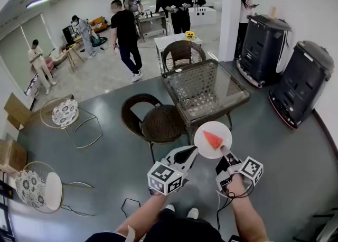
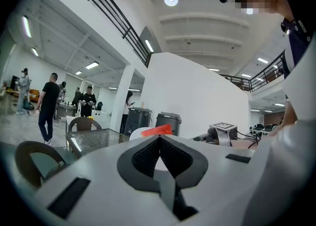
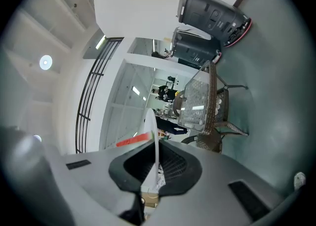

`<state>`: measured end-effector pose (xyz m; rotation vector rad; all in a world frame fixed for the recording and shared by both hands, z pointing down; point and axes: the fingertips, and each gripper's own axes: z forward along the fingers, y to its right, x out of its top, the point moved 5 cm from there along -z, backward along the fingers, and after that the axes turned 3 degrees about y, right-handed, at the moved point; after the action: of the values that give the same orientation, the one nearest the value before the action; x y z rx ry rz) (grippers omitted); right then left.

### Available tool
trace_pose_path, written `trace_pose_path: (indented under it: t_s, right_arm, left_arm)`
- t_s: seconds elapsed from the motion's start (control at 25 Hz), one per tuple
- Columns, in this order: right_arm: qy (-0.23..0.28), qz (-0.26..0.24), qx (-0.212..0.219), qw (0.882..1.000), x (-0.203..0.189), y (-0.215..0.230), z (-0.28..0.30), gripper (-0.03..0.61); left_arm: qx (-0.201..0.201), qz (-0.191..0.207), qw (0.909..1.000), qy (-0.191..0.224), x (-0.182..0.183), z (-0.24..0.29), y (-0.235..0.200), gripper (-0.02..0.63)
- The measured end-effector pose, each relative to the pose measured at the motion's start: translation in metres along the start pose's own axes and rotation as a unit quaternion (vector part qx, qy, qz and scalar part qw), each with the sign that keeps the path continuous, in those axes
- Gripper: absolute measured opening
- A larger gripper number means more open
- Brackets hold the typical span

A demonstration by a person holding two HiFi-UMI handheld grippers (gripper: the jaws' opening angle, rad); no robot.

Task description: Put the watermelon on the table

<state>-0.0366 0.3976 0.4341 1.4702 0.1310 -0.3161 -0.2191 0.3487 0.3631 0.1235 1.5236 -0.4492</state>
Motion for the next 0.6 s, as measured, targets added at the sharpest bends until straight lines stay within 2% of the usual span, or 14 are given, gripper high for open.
trace_pose_path:
  t_s: [0.36, 0.6]
  right_arm:
    - [-0.004, 0.002, 0.002, 1.0, 0.021, 0.01, 0.0, 0.014]
    - [0.006, 0.004, -0.003, 1.0, 0.045, 0.025, 0.016, 0.014]
  left_arm:
    - [0.006, -0.004, 1.0, -0.002, -0.006, 0.021, 0.006, 0.005]
    - [0.003, -0.009, 0.9999, -0.009, -0.015, 0.047, -0.007, 0.005]
